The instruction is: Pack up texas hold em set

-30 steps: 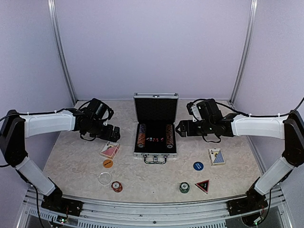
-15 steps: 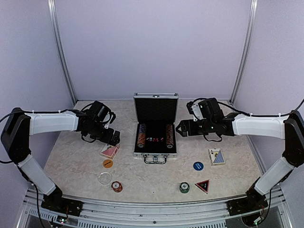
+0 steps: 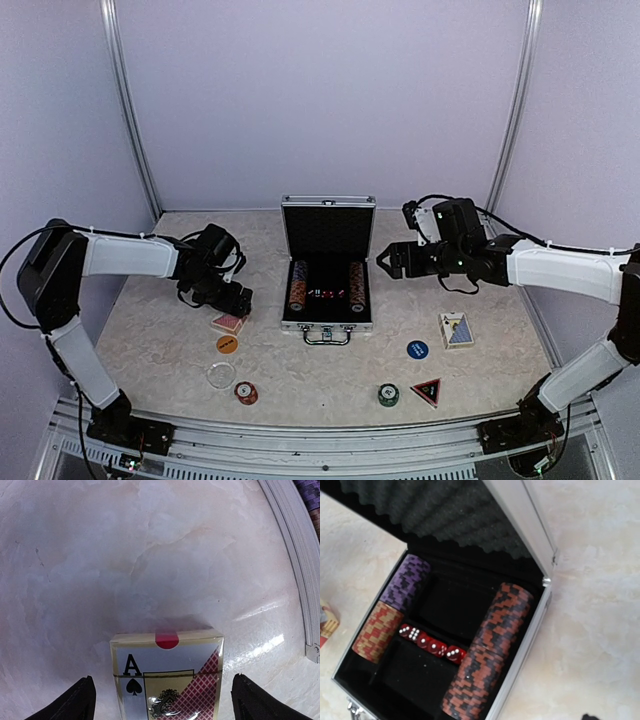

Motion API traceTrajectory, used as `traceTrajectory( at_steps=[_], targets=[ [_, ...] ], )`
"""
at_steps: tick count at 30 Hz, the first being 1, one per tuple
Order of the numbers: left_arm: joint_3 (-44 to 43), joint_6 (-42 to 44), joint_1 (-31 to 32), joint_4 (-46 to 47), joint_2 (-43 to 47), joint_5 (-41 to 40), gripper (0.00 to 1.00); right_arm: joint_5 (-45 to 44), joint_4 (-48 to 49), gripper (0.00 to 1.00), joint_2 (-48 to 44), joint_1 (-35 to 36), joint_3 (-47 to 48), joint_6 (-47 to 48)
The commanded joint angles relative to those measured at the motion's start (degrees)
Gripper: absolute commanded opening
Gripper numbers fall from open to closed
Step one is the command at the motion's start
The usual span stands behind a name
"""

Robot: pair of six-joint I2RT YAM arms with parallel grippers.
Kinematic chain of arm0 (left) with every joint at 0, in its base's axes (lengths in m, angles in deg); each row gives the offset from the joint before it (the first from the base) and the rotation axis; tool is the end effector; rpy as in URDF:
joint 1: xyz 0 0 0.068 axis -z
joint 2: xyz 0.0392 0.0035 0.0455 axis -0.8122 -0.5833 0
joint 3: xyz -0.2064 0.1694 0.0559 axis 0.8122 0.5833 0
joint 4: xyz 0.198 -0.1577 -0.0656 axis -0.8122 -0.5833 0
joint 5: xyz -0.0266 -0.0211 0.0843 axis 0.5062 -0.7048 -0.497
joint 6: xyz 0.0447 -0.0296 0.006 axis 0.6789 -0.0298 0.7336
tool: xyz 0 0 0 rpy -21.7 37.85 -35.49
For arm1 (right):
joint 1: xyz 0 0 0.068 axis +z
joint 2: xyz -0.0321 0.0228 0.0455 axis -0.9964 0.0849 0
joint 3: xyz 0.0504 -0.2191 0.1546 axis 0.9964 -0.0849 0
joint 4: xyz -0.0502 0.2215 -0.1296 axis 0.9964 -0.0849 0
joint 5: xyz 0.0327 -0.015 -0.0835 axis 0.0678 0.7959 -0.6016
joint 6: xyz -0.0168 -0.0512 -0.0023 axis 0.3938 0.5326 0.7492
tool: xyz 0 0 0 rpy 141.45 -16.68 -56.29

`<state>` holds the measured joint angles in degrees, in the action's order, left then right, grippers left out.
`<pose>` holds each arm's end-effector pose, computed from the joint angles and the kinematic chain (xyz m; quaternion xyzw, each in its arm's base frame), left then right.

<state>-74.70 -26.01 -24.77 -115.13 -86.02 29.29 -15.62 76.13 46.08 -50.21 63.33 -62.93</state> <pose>0.2862 -0.1601 0.1623 0.1737 0.9628 -0.0429 0.2028 0.2600 0.1852 0.2547 -0.1079 0.8741 0.2615 0.3948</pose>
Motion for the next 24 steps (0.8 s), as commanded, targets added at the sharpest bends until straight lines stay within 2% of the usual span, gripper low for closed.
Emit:
traceTrajectory(
  at_steps=[1, 8, 13, 24],
  targets=[
    [0.4, 0.8, -0.4, -0.9, -1.5, 0.2, 0.92, 0.8, 0.4, 0.86, -0.9, -1.0, -1.1, 0.9],
    [0.6, 0.1, -0.2, -1.4, -1.8, -1.1, 0.89, 1.6, 0.9, 0.86, -0.7, -1.5, -1.7, 0.6],
    [0.6, -0.3, 1.5, -2.4, -1.7, -5.1, 0.89, 1.8, 1.3, 0.86, -0.6, -1.5, -1.9, 0.3],
    [1.0, -0.7, 2.1, -2.5, -1.9, -4.7, 0.88, 2.3, 1.4, 0.86, 0.3, -1.6, -1.7, -0.2]
  ],
)
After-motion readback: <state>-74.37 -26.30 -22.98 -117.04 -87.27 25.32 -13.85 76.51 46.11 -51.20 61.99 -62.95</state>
